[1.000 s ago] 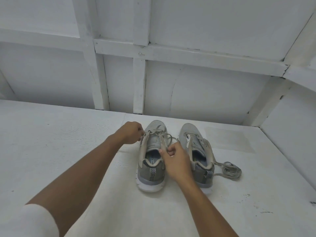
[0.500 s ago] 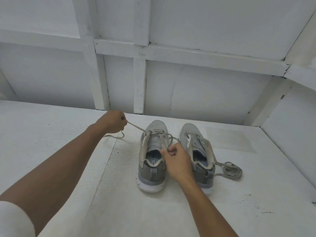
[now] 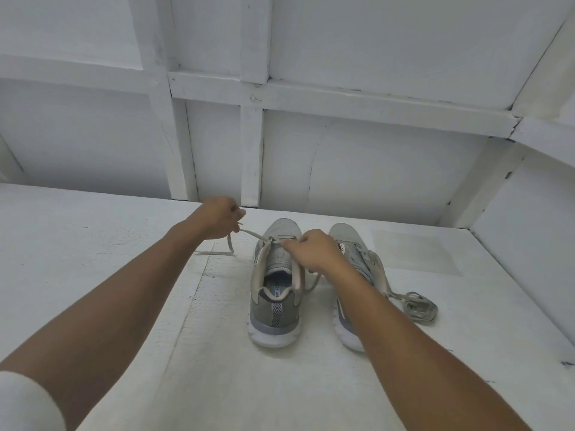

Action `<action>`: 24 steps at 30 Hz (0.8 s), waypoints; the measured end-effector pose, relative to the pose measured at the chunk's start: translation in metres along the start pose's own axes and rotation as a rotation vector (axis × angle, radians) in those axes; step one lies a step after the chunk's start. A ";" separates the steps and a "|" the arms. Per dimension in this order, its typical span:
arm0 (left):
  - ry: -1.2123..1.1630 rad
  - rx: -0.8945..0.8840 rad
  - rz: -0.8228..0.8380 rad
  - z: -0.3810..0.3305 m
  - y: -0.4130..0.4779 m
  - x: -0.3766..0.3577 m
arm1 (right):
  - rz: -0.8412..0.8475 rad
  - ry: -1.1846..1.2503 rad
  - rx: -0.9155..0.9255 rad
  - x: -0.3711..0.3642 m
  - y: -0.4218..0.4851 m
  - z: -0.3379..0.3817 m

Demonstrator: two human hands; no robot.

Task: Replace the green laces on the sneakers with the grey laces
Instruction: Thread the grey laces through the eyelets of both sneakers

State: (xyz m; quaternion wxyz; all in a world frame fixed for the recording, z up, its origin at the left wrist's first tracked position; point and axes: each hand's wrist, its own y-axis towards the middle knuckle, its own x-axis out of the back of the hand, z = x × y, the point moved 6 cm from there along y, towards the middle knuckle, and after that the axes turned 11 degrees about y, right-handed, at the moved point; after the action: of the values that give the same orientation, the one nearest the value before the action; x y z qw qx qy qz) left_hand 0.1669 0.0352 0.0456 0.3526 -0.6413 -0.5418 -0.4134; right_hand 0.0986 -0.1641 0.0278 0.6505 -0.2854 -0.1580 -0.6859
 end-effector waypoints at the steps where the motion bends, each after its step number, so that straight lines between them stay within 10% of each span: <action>1: -0.011 -0.016 0.016 -0.006 0.000 -0.002 | 0.018 -0.004 -0.017 -0.001 0.004 0.000; 24: 0.050 -0.189 0.093 -0.075 0.002 -0.055 | -0.080 0.674 -0.375 -0.018 0.007 -0.046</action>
State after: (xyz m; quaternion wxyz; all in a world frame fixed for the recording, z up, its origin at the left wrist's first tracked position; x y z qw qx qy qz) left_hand 0.1539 -0.0548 0.0261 0.3226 -0.6856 -0.4610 -0.4619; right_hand 0.0966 -0.1775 -0.0199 0.5751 -0.1514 0.1817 -0.7831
